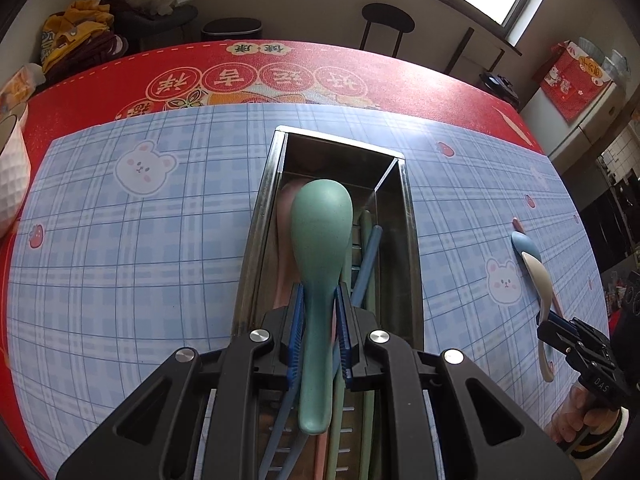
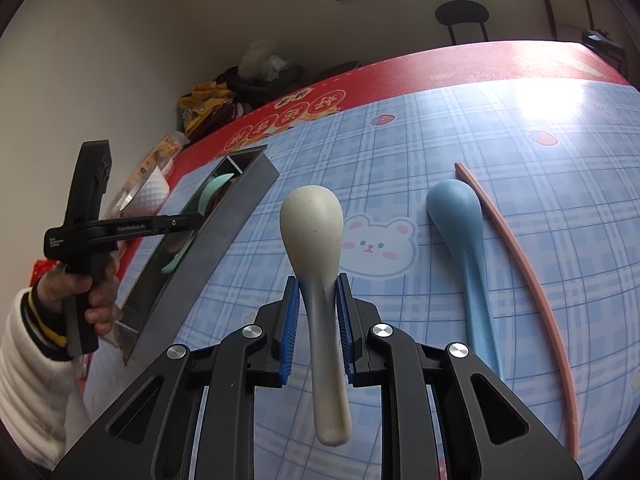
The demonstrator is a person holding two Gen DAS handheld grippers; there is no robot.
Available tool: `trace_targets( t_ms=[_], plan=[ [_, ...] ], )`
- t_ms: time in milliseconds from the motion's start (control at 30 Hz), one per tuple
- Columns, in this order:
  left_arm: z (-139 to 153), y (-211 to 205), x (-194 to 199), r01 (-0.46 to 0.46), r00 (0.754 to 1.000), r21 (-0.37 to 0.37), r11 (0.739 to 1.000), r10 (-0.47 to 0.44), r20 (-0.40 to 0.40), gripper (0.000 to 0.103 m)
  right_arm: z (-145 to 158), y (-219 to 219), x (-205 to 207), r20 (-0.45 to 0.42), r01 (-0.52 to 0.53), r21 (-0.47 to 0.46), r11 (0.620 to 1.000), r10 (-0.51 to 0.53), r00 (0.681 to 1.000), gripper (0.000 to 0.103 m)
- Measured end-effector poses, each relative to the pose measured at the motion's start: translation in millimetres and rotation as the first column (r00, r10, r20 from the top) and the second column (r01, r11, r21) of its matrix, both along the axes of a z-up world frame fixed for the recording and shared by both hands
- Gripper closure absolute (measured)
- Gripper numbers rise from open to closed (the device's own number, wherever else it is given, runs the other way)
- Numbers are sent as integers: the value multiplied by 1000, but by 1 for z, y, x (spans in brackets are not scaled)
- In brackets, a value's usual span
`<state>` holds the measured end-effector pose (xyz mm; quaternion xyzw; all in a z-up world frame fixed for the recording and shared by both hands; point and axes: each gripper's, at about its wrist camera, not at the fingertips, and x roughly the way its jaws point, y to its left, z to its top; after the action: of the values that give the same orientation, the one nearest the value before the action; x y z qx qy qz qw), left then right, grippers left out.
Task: Organize utensils
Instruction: 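Lower the green spoon into the steel tray with the left tool and release, then lower the white spoon into the steel tray with the right tool and release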
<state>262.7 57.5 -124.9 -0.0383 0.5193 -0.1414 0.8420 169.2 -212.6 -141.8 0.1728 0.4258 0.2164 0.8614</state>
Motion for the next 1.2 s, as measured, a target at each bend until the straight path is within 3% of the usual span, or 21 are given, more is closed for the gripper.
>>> trace_targets(
  t_ms=[167,300,467,700,833,933,1200],
  plan=[
    [5,2,5,2,1000,13,1000,-2,-4,97,-3,-3,-1,-3,0,8,1000,0,1000,84],
    [4,-2,11,0,1000,70,998,0,2,97,-2,-4,-2,-1,2,16,1000,-2,1000,84],
    [1,-3,15,-1,1000,46,999,1,-7,97,-1,-6,-5,-4,8,18,1000,-8,1000,84],
    [28,-5,-21,74,989,44,996,-79,124,95,11,2,-8,-6,11,11,1000,-11,1000,84],
    [41,2,-56,85,962,104,991,-109,251,74,24,22,-7,2,-6,-7,1000,6,1000,84],
    [42,10,-84,53,935,144,988,-100,339,68,34,42,-4,6,-22,-31,999,22,1000,84],
    [38,42,-128,-44,863,155,987,-41,503,35,53,94,14,-4,-10,-94,996,10,1000,84]
  ],
)
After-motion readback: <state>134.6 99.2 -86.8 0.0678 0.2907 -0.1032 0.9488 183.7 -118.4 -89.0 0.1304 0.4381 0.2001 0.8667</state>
